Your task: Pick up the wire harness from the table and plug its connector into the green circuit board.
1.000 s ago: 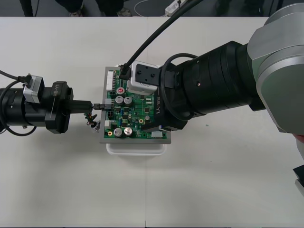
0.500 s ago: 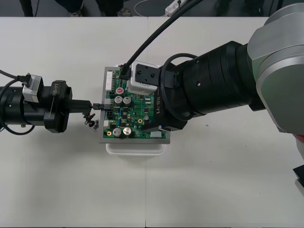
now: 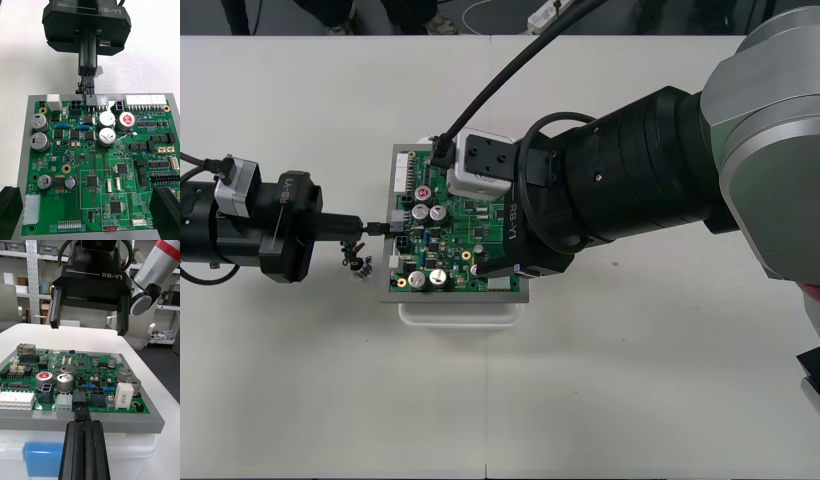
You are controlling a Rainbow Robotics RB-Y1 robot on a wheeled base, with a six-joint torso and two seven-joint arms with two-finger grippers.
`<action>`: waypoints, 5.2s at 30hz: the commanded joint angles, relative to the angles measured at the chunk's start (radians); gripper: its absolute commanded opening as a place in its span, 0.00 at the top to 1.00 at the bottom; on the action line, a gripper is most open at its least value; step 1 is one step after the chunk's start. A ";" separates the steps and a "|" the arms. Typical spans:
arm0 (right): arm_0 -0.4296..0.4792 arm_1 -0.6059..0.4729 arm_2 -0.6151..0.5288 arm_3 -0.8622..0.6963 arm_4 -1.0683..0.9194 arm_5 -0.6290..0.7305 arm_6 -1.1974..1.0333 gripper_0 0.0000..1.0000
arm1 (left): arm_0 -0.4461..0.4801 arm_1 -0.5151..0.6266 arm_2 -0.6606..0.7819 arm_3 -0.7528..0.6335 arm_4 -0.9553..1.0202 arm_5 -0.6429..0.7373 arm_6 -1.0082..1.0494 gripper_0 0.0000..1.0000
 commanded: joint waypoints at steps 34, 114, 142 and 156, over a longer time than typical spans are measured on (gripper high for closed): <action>-0.016 0.017 -0.030 -0.024 -0.008 -0.004 0.032 0.01 | 0.067 0.121 0.054 0.033 0.107 -0.032 -0.058 1.00; -0.016 0.012 -0.030 -0.030 -0.018 -0.004 0.047 0.01 | -0.033 -0.005 -0.009 0.000 0.038 -0.032 -0.007 1.00; -0.016 0.012 -0.031 -0.030 -0.021 -0.004 0.050 0.01 | -0.044 -0.022 -0.011 -0.007 -0.005 -0.032 -0.003 1.00; -0.016 0.012 -0.031 -0.030 -0.024 -0.004 0.050 0.01 | -0.045 -0.028 -0.011 -0.005 -0.002 -0.032 -0.006 1.00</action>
